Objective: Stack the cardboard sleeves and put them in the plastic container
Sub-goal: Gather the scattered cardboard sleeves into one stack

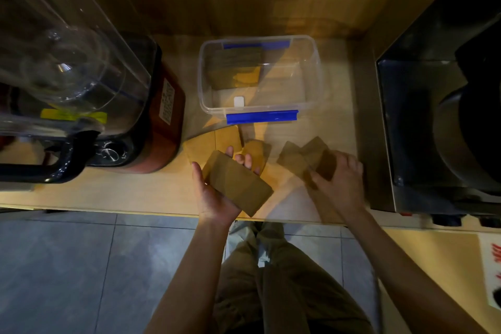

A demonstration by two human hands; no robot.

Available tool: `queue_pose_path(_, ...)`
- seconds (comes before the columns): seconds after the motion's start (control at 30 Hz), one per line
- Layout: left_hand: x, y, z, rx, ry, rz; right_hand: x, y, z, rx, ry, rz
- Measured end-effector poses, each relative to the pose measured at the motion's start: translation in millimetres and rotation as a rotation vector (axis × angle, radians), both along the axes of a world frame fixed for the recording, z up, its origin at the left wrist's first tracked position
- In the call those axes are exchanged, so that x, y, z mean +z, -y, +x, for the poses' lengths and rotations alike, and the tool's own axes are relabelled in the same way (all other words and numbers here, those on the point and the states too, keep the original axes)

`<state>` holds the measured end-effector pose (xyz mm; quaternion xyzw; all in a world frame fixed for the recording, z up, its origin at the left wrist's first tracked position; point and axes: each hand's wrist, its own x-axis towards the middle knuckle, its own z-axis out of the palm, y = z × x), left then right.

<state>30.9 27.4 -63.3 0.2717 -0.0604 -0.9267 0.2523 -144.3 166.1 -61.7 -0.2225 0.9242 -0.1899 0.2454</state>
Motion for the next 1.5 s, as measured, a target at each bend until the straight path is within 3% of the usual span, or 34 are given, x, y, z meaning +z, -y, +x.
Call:
queue_pose_path(0.13,0,-4,-5,-0.041,0.007,-0.011,-16,-14,-13,0.005,0.013,0.143)
queue_pose_path(0.3,-4,-5,-13,-0.073,0.014,0.012,-21,-20,-12,-0.058,0.026,0.088)
queue_pose_path(0.47,-1,-7,-22,-0.107,0.057,0.037,17,-4,2,-0.124,0.031,-0.273)
queue_pose_path(0.57,1,-7,-26,-0.109,0.115,0.056,48,10,27,0.029,0.033,-0.487)
queue_pose_path(0.7,6,-4,-24,-0.122,0.069,0.074,62,24,63,0.273,0.073,-0.378)
queue_pose_path(0.8,20,-3,-22,-0.039,0.081,-0.150,58,30,76,0.366,0.031,-0.331)
queue_pose_path(0.9,7,-1,-19,-0.094,0.011,-0.073,47,32,82,0.404,-0.031,-0.315)
queue_pose_path(0.97,1,-4,-17,-0.064,0.016,0.001,40,33,84,0.404,-0.053,-0.318)
queue_pose_path(1.2,0,-3,-18,-0.048,0.020,-0.008,36,31,81,0.444,-0.109,-0.300)
queue_pose_path(1.33,-3,-2,-15,-0.027,0.022,0.048,32,27,48,0.120,0.036,-0.322)
queue_pose_path(1.4,-3,-1,-12,-0.028,0.007,0.048,19,21,27,0.104,-0.067,-0.224)
queue_pose_path(1.5,-4,-1,-8,-0.011,-0.021,0.048,-1,16,7,0.177,-0.061,0.005)
